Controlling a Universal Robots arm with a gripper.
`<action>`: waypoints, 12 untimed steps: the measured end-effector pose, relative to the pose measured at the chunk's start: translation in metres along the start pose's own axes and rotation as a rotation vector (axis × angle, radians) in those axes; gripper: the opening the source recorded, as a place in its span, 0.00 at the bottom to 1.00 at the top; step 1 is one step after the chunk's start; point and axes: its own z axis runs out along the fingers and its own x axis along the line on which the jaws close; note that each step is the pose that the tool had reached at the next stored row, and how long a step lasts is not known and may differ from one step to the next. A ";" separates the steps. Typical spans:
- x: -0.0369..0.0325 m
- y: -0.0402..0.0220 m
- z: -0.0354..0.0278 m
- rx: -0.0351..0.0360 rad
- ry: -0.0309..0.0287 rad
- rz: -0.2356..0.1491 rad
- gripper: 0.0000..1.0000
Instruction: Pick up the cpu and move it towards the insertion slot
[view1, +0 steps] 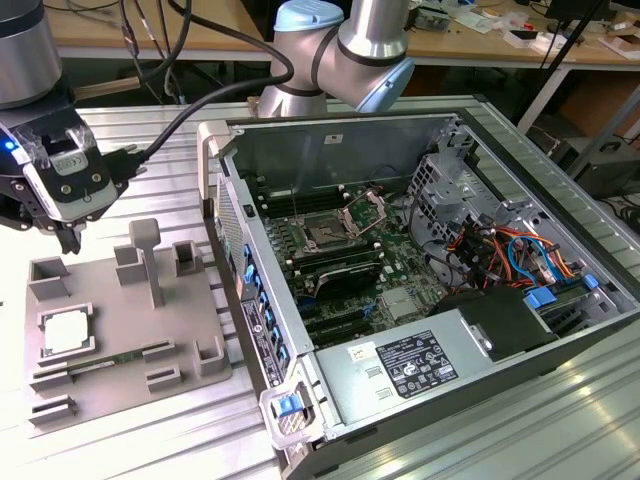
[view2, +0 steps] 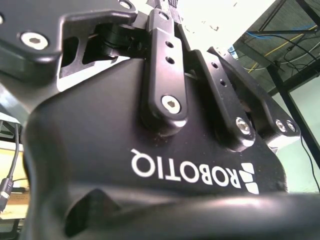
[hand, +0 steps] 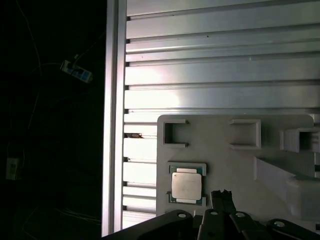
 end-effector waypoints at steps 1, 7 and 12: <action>0.0000 0.0000 0.0002 0.0000 0.0001 0.000 0.11; 0.0000 0.0000 0.0011 0.0000 0.0000 0.000 0.11; 0.0000 -0.0001 0.0022 0.0000 0.0000 0.000 0.11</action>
